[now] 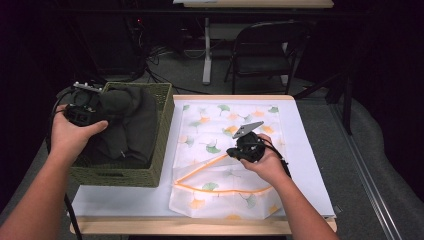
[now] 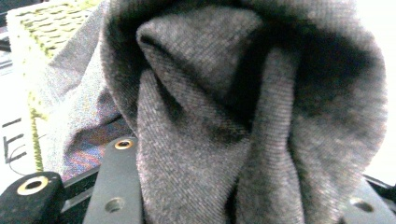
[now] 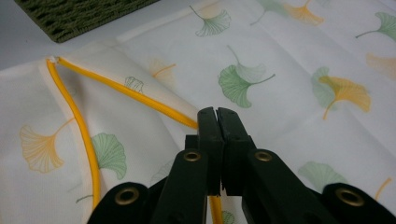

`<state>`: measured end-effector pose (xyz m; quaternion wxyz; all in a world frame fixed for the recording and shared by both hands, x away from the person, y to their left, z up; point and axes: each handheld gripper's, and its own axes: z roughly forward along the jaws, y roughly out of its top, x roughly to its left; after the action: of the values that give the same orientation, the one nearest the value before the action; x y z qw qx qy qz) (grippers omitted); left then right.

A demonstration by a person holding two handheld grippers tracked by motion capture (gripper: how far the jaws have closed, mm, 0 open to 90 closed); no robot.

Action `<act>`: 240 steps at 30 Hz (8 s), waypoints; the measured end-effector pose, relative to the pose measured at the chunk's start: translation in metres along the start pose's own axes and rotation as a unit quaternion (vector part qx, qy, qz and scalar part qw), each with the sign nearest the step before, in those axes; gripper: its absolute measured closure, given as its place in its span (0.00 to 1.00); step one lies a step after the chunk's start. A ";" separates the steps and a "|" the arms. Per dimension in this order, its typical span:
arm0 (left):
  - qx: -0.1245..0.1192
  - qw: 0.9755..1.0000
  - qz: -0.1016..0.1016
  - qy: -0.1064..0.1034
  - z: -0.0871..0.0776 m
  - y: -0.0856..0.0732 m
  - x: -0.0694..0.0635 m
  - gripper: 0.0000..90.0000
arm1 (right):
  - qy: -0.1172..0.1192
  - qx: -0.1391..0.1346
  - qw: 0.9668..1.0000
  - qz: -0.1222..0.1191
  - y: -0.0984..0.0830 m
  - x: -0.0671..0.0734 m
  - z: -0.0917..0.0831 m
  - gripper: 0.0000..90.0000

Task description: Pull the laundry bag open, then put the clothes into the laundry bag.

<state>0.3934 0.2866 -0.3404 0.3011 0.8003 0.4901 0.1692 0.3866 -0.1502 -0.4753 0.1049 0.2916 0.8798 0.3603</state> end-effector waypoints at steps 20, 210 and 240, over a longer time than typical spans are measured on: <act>0.001 0.998 0.049 -0.042 -0.002 -0.006 -0.042 0.59 | 0.025 0.006 0.999 0.033 0.024 -0.023 0.002 0.99; 0.022 0.971 0.150 -0.183 0.111 -0.054 -0.222 0.60 | 0.038 -0.065 0.997 0.012 0.041 -0.012 -0.038 1.00; 0.028 0.982 0.113 -0.147 0.145 -0.042 -0.237 0.59 | 0.052 -0.106 0.993 0.018 0.035 0.009 -0.041 1.00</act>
<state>0.3372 0.0446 -0.4727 0.3265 0.8747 0.3517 0.0685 0.3785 -0.1485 -0.4214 0.0829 0.2750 0.8356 0.4682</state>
